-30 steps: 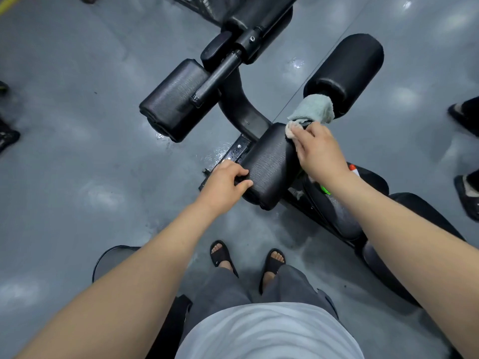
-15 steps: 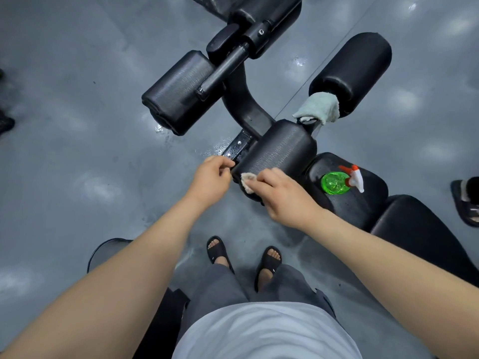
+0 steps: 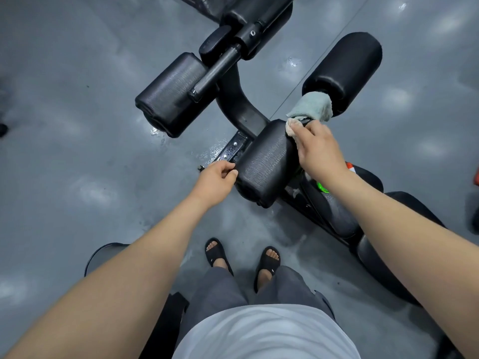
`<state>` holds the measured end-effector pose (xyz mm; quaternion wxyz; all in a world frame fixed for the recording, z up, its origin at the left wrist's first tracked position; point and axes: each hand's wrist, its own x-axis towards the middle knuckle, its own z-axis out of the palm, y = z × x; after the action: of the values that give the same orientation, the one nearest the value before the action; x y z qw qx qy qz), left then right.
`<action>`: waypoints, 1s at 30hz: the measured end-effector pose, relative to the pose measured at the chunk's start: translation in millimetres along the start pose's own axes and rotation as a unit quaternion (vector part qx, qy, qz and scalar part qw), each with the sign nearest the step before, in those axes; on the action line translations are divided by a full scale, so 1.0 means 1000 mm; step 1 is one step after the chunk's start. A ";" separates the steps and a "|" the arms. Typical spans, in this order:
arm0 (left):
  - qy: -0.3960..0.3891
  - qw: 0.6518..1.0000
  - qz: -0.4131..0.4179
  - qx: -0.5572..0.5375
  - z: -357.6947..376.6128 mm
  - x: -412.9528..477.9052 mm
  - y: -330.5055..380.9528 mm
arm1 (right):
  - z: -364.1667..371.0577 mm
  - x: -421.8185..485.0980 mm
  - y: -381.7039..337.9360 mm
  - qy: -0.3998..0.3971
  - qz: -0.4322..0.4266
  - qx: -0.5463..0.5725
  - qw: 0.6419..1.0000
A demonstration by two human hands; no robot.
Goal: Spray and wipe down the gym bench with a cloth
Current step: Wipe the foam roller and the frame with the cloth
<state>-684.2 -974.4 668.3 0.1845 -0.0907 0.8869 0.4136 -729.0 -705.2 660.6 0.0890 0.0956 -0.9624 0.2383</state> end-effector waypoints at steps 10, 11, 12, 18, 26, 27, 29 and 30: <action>0.030 0.997 0.077 -0.007 -0.002 -0.021 -0.001 | 0.019 -0.034 -0.053 -0.055 -0.143 0.007 0.988; 0.029 0.996 0.081 -0.017 -0.002 -0.023 0.001 | 0.021 -0.044 -0.059 -0.068 -0.163 0.021 0.984; 0.027 0.996 0.083 -0.028 -0.003 -0.024 0.001 | 0.023 -0.054 -0.065 -0.079 -0.181 0.037 0.980; 0.007 0.997 0.055 -0.055 -0.012 -0.023 0.009 | 0.019 -0.076 -0.057 -0.111 -0.259 0.045 0.958; 0.028 0.999 0.020 0.027 -0.006 -0.011 0.003 | 0.001 -0.031 -0.022 -0.005 -0.074 -0.030 0.997; 0.031 0.999 0.028 0.022 -0.006 -0.013 0.003 | 0.000 -0.027 -0.021 0.002 -0.046 -0.032 0.998; 0.040 0.998 0.044 0.007 -0.006 -0.018 0.004 | 0.002 -0.025 -0.028 0.002 -0.035 -0.031 0.999; 0.043 0.998 0.050 -0.004 -0.007 -0.020 0.004 | 0.004 -0.027 -0.034 -0.003 -0.054 -0.029 0.998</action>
<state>-669.0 -976.6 683.1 0.1254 -0.0646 0.8959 0.4212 -695.4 -733.1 666.1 0.1020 0.1452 -0.9625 0.2050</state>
